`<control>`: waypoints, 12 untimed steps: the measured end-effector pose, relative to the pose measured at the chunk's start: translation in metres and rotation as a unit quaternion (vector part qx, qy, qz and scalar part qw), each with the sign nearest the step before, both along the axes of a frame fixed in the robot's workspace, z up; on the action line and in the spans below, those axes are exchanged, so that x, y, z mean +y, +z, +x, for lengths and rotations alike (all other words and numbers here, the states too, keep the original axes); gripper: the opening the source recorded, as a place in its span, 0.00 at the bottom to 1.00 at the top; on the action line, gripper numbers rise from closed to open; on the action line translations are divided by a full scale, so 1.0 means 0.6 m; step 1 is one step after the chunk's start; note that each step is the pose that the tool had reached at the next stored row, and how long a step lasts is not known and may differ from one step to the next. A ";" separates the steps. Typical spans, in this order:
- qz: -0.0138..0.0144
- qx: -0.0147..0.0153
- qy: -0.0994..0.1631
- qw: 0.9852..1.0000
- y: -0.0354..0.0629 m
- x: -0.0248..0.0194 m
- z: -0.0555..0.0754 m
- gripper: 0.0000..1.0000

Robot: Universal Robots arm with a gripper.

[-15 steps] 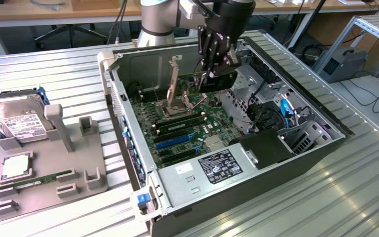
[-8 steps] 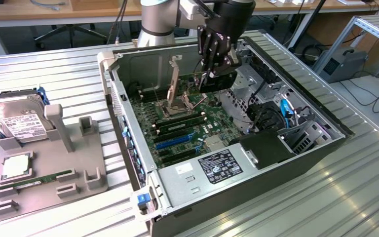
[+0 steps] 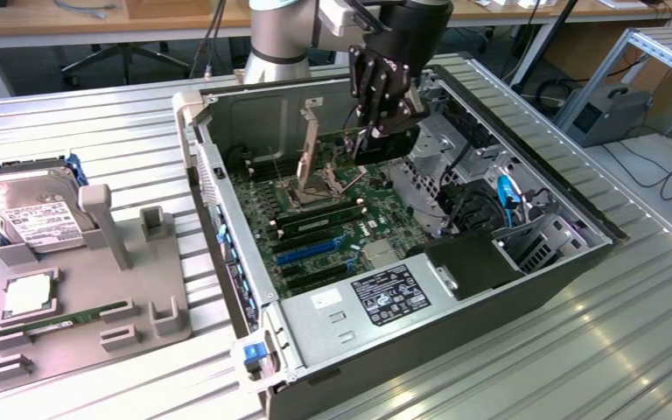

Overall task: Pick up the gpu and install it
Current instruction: 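Insert the gpu into the slot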

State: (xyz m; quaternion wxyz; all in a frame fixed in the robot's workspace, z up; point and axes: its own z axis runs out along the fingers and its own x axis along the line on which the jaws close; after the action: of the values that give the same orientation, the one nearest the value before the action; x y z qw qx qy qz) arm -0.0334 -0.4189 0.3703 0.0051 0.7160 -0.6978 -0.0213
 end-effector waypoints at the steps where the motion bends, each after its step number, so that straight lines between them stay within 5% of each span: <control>1: 0.000 0.000 0.001 1.000 0.000 0.0000 0.000 0.27; 12: 0.000 0.000 0.017 1.000 0.000 0.0000 0.000 0.27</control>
State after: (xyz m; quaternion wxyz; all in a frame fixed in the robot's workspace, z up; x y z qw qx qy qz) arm -0.0334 -0.4189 0.3702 0.0056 0.7276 -0.6857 -0.0211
